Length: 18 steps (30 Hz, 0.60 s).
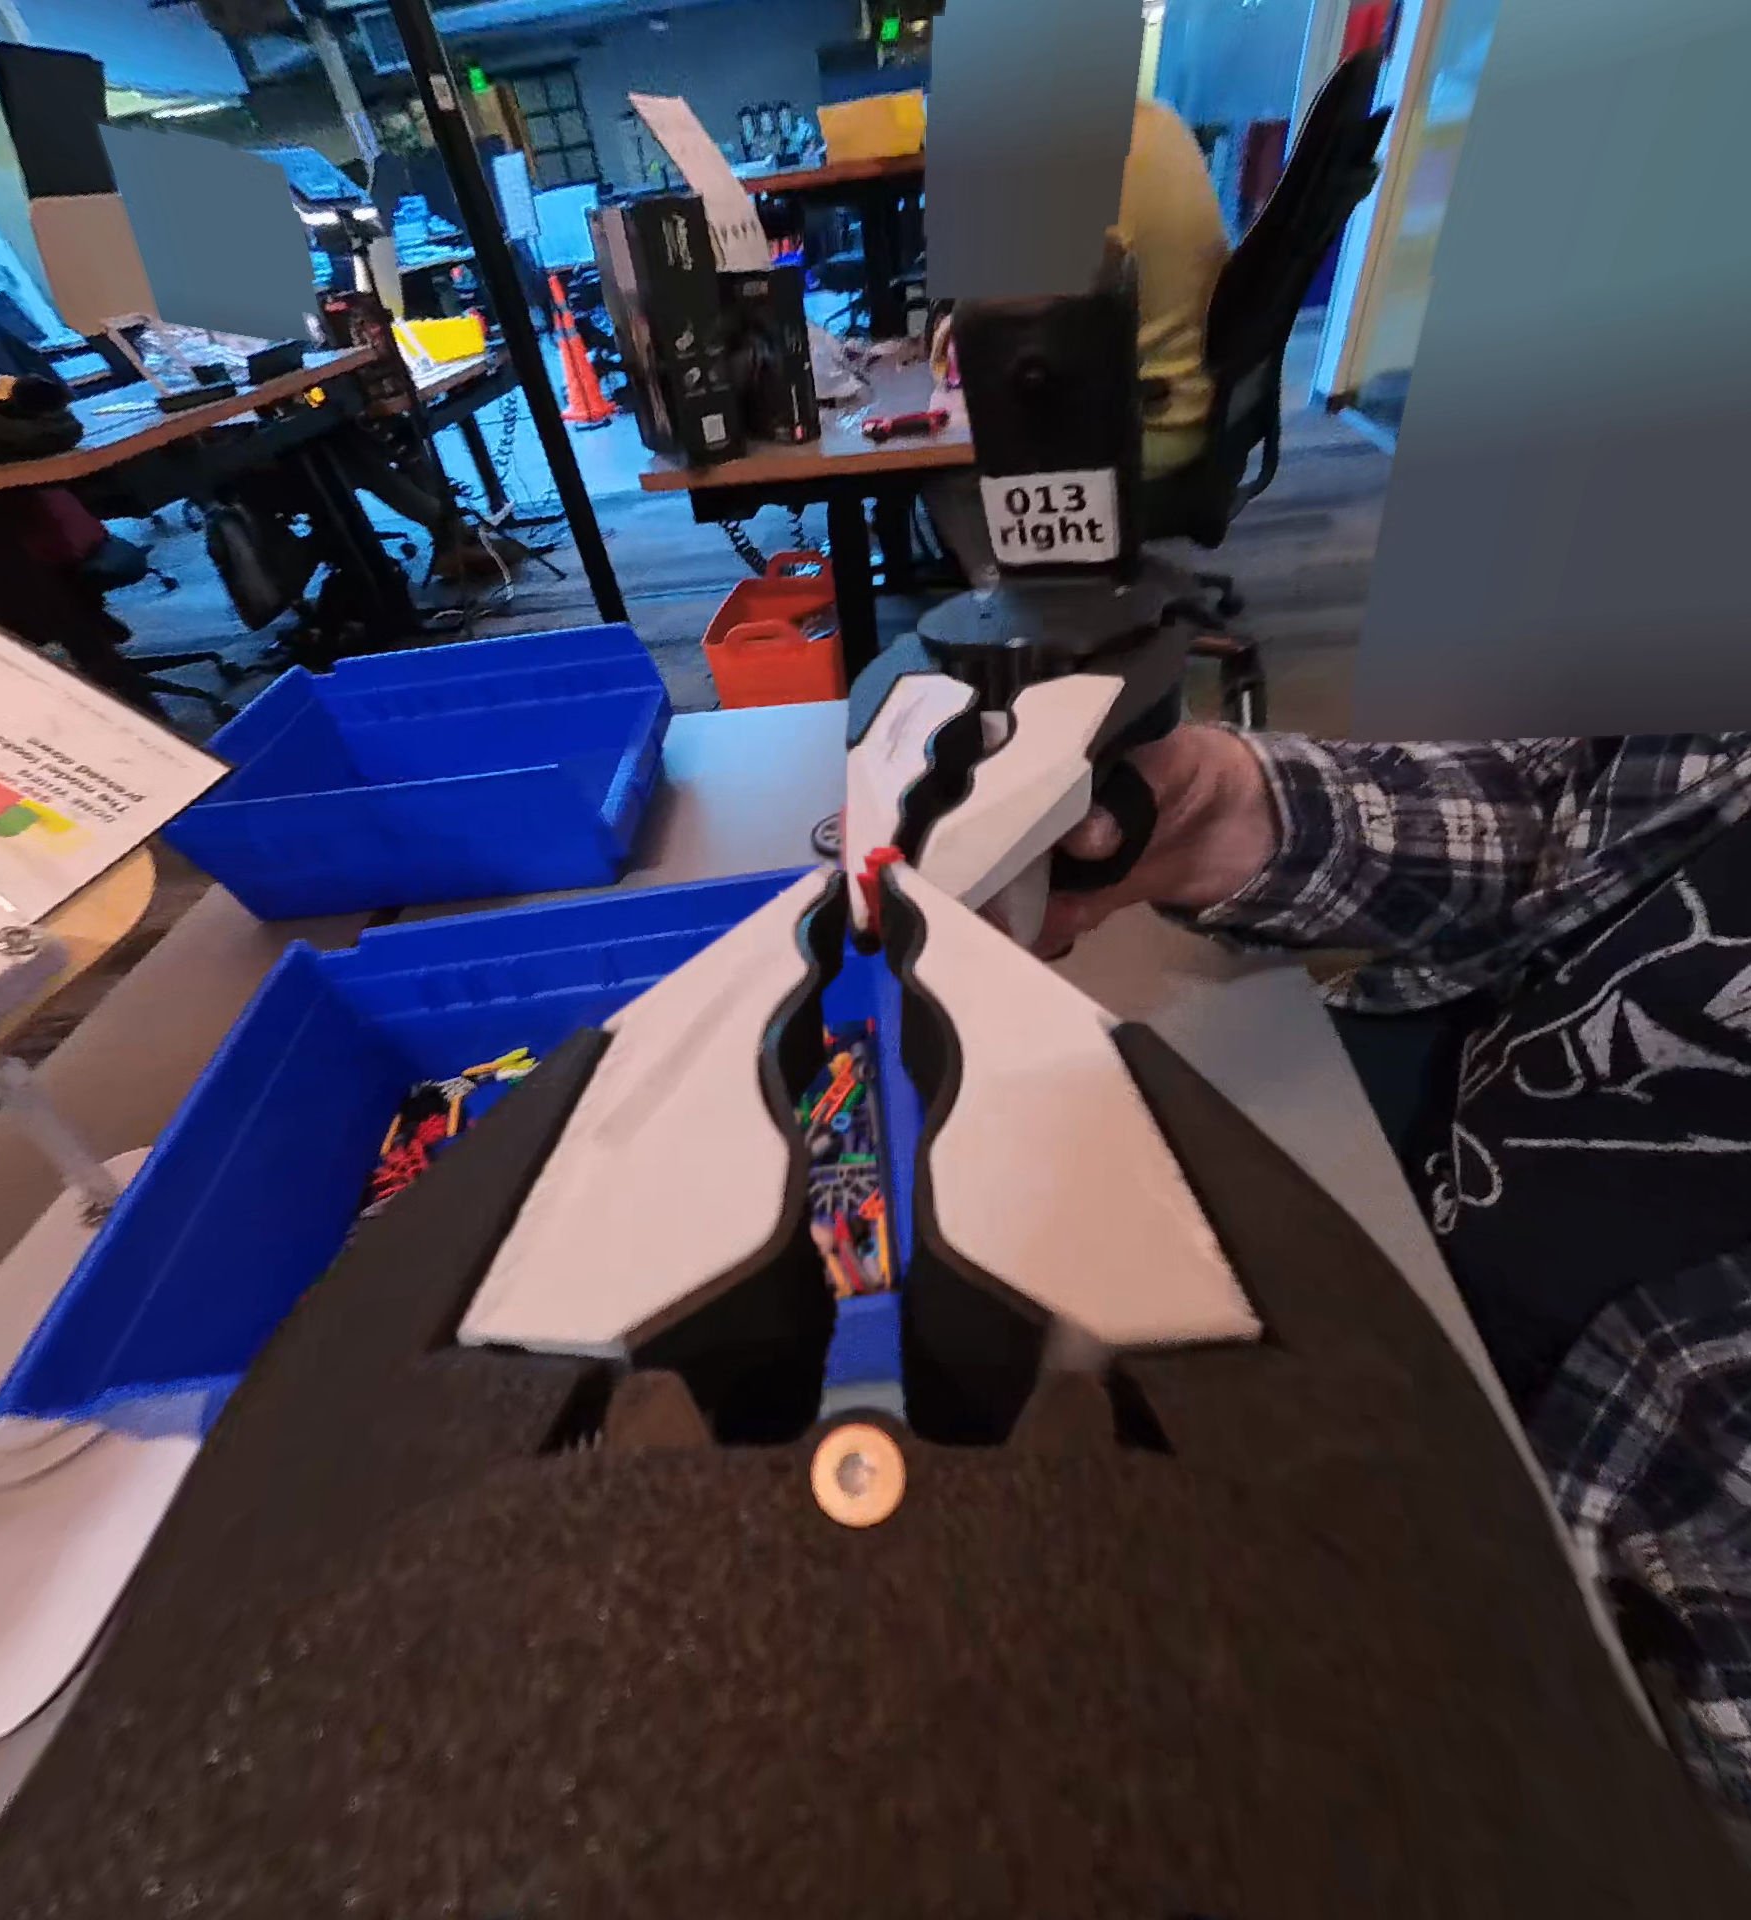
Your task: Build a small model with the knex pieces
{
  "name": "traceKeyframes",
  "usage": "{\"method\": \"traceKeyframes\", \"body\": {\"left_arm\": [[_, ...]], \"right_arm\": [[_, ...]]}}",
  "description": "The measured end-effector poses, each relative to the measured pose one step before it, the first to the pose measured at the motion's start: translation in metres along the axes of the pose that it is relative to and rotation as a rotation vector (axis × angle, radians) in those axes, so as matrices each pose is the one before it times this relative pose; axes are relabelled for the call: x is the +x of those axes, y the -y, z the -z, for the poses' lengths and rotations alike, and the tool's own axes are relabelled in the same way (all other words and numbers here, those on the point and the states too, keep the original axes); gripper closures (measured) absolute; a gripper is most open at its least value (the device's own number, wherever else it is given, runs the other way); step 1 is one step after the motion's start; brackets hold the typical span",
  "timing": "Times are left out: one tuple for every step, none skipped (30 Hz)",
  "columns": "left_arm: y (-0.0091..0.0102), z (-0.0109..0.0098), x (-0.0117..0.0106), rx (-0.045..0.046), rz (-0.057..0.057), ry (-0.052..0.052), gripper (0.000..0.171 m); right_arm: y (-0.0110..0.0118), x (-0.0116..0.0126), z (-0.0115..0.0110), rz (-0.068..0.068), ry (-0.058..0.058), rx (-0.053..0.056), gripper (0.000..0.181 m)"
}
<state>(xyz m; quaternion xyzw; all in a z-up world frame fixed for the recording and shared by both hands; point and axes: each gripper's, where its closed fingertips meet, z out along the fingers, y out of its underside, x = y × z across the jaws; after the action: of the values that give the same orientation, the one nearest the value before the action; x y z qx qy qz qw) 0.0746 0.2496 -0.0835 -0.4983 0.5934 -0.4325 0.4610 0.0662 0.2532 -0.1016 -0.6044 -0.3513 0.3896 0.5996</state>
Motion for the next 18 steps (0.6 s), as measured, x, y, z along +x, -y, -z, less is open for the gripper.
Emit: {"method": "traceKeyframes", "body": {"left_arm": [[-0.00165,0.00406,0.0008,-0.02165,-0.019,0.0147,0.168],[-0.00334,0.00363,0.00079,-0.02918,-0.0208,0.0138,0.169],[-0.00416,0.0033,0.00144,-0.03046,-0.0211,0.0102,0.171],[-0.00461,0.00311,0.0027,-0.02865,-0.0181,0.0014,0.171],[-0.00378,0.0029,0.00208,-0.02115,-0.0149,0.0066,0.171],[-0.00217,0.00308,0.0013,-0.00797,-0.0076,0.0104,0.171],[-0.00141,0.00296,0.00186,-0.00055,-0.0002,0.003,0.171],[-0.00169,0.00292,0.00196,-0.00094,-0.0005,0.001,0.171],[-0.00183,0.00259,0.0003,-0.0011,-0.0025,0.0114,0.167],[-0.00173,0.00254,-0.00053,-0.00009,-0.0024,0.0158,0.164],[-0.00183,0.00232,0.00146,-0.00015,-0.0004,0.0004,0.161],[-0.0018,0.00209,0.0011,0.00011,0.0009,0.0015,0.155],[-0.0024,0.00145,0.00116,-0.00515,-0.0041,0.0016,0.155],[-0.00377,0.00076,0.00098,-0.01505,-0.0101,0.0043,0.156],[-0.00364,0.00055,0.0014,-0.01583,-0.0137,0.0023,0.159],[-0.00361,0.00014,0.0016,-0.01696,-0.0122,0.001,0.161],[-0.00203,0.00068,0.00275,-0.00739,-0.0145,-0.005,0.166],[-0.00204,0.00091,0.00039,-0.00752,-0.0089,0.0088,0.166]], "right_arm": [[-0.00138,-0.00361,-0.00307,0.0269,0.007,-0.0199,0.178],[-0.00046,-0.00292,-0.00291,0.0214,0.0034,-0.0134,0.178],[-0.00027,-0.00248,-0.00293,0.0171,0.0032,-0.013,0.179],[-0.00008,-0.00222,-0.00273,0.0151,0.0028,-0.0101,0.178],[-0.00045,-0.00222,-0.00284,0.0123,0.0041,-0.0111,0.179],[-0.00121,-0.00236,-0.00295,0.011,0.0063,-0.0157,0.179],[-0.00164,-0.00262,-0.00311,0.0151,0.0064,-0.0177,0.179],[-0.00163,-0.00175,-0.00314,0.0196,0.0001,-0.018,0.179],[-0.00167,-0.00213,-0.00318,0.0205,0.0015,-0.0188,0.179],[-0.00142,-0.0026,-0.00324,0.0192,0.0052,-0.0173,0.179],[-0.00121,-0.00155,-0.00301,0.0179,-0.0016,-0.0156,0.18],[-0.00144,-0.00147,-0.00305,0.0221,-0.0032,-0.0181,0.179],[-0.00156,-0.00197,-0.00302,0.0269,-0.0021,-0.0189,0.179],[-0.0011,-0.00173,-0.00285,0.0259,-0.0038,-0.0157,0.179],[-0.00085,-0.0019,-0.00274,0.0244,-0.0037,-0.015,0.179],[-0.00037,-0.00199,-0.00243,0.0245,-0.0036,-0.0112,0.179],[-0.00074,-0.00034,-0.00198,0.024,-0.0124,-0.012,0.179],[-0.00076,-0.00072,-0.00153,0.024,-0.009,-0.0094,0.179]]}}
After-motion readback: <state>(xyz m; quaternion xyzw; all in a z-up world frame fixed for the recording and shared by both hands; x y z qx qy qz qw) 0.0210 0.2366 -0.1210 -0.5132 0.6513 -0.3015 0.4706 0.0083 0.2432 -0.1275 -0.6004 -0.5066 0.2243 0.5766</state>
